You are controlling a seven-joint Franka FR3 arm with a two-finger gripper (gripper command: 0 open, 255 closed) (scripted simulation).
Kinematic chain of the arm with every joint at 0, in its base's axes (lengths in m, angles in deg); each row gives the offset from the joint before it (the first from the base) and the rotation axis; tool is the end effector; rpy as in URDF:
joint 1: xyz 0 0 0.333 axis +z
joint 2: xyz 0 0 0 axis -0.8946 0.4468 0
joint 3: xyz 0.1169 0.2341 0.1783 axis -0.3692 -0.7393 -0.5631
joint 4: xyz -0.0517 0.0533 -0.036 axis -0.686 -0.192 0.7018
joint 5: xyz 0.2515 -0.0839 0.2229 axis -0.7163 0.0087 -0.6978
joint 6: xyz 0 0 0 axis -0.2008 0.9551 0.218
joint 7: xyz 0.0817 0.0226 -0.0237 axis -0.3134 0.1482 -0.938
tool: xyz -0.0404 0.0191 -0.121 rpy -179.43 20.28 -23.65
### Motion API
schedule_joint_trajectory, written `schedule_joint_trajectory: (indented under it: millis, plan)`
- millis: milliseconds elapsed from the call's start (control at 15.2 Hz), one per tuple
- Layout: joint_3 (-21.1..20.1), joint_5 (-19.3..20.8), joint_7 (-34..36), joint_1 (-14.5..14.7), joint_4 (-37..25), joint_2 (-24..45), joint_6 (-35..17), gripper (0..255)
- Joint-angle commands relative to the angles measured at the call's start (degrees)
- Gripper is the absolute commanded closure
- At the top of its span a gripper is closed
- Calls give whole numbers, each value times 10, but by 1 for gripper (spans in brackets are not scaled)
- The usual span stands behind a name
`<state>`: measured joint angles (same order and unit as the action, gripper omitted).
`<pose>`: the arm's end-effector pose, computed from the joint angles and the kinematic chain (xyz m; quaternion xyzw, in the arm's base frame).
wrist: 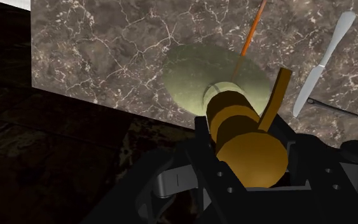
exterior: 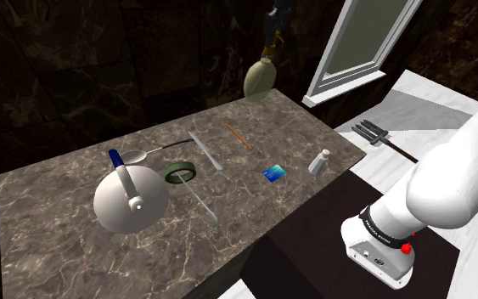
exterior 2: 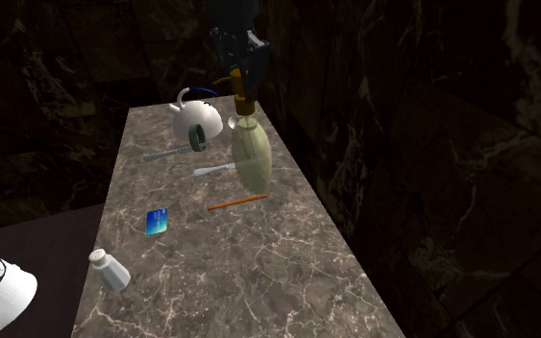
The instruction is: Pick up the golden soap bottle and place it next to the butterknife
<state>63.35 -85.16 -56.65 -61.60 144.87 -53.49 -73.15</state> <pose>0.5348 -0.0280 0.5600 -0.9901 -0.1363 -0.0340 0.0029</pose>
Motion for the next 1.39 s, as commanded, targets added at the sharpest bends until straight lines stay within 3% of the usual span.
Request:
schedule_joint_trajectory:
  millis: [0,660,1320]
  plan:
    - [-11,4,24,12,6,-24,16,255]
    - [-66,9,126,57,13,-117,102,255]
    - [-133,0,237,100,-57,-152,206,255]
